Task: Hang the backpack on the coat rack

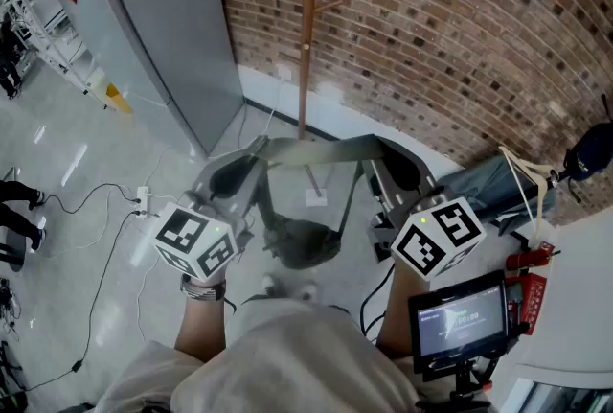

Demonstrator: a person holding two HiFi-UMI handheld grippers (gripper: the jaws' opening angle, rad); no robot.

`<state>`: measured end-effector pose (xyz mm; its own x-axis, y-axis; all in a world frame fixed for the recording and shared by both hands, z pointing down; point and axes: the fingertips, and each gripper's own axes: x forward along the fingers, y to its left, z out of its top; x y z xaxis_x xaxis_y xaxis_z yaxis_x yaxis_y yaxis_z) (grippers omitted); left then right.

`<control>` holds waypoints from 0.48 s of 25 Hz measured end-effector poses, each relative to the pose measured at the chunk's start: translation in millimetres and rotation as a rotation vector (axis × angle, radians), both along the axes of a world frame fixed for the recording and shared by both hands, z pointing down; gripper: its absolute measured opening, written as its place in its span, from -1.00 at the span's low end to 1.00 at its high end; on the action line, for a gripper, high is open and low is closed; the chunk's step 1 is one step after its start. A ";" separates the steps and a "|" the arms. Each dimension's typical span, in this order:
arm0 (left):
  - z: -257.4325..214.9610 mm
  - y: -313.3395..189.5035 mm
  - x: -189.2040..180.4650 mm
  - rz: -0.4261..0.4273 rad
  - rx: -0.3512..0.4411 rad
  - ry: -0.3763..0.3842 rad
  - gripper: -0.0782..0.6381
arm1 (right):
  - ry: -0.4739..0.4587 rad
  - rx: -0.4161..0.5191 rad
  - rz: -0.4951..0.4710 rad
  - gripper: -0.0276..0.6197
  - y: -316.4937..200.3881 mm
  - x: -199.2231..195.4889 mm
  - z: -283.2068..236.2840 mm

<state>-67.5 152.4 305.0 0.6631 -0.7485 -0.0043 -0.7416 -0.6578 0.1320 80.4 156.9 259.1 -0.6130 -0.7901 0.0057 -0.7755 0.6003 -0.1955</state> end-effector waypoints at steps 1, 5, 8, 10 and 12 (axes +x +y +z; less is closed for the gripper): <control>-2.1 3.3 0.9 0.010 0.005 0.002 -0.72 | -0.001 0.008 0.002 -0.90 3.2 0.4 -2.4; -7.3 13.2 4.4 0.037 0.018 -0.001 -0.72 | 0.006 0.025 0.020 -0.90 11.0 2.5 -7.7; -8.8 16.4 7.2 0.046 0.019 -0.002 -0.72 | 0.009 0.022 0.032 -0.90 13.3 6.2 -7.2; -10.7 17.6 10.4 0.052 0.024 -0.005 -0.72 | -0.006 0.015 0.036 -0.89 13.9 9.0 -6.4; -12.4 17.8 12.1 0.051 0.030 -0.005 -0.72 | -0.019 0.010 0.029 -0.89 13.7 9.9 -5.5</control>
<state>-55.5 170.2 292.6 0.7007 -0.7131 -0.0228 -0.7074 -0.6985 0.1085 90.3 170.7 253.7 -0.5898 -0.8074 -0.0140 -0.7887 0.5797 -0.2046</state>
